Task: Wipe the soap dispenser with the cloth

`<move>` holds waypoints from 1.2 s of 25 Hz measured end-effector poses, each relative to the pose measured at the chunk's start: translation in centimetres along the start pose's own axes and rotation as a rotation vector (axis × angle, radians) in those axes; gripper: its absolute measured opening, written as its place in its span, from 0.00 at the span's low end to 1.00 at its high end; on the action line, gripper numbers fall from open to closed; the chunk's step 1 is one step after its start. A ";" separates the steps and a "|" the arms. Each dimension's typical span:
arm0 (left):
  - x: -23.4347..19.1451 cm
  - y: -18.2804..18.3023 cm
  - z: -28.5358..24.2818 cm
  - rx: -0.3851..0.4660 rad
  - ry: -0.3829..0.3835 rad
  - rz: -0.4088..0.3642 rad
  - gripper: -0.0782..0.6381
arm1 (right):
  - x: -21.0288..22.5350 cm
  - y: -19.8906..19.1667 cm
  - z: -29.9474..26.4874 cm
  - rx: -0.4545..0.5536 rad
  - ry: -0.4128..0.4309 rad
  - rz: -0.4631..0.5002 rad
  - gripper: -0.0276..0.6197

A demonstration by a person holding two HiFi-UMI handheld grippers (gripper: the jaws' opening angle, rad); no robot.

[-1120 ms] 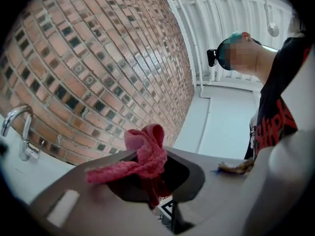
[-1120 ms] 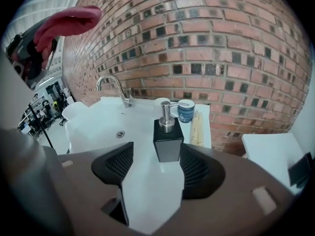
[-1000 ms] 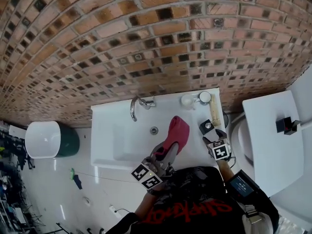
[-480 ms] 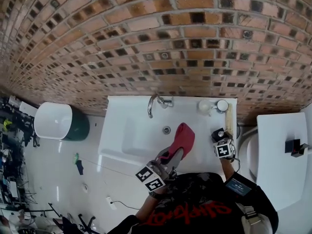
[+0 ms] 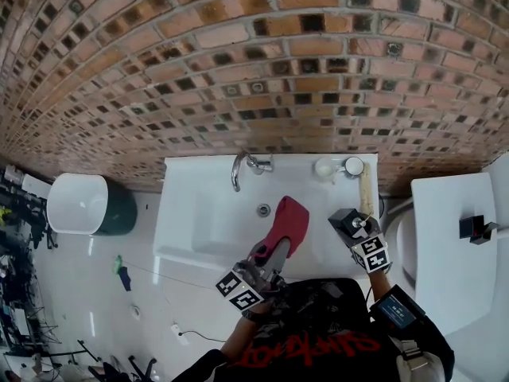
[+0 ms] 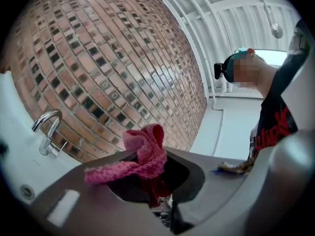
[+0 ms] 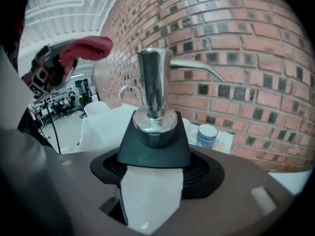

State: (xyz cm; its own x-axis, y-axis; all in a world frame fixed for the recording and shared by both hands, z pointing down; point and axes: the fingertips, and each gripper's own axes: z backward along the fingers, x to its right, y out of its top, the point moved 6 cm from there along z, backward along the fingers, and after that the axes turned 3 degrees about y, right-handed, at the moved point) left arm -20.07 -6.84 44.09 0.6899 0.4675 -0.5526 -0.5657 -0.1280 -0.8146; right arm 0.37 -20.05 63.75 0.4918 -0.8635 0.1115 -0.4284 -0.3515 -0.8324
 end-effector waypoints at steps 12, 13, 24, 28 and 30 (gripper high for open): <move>4.1 -1.0 -4.3 -0.417 -0.339 -0.629 0.17 | -4.7 8.9 9.0 0.030 0.158 0.395 0.51; 4.4 -1.0 -4.7 -0.400 -0.368 -0.645 0.17 | -5.1 8.9 9.3 -0.003 0.160 0.419 0.51; 5.4 -6.6 -5.3 -0.541 -0.539 -0.711 0.18 | -7.3 8.8 10.7 -0.124 0.198 0.444 0.51; 4.7 -5.9 -5.3 -0.505 -0.464 -0.784 0.18 | -7.0 7.9 10.7 -0.160 0.189 0.433 0.51; 4.2 -5.2 -5.4 -0.487 -0.407 -0.823 0.18 | -6.9 7.2 10.7 -0.185 0.181 0.418 0.51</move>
State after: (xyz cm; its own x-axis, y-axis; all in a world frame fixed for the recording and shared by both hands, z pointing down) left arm -11.83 -8.92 45.08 0.5243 0.8188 0.2339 0.3166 0.0675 -0.9461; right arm 2.00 -12.73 51.18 0.1158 -0.9877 -0.1053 -0.6968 -0.0052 -0.7172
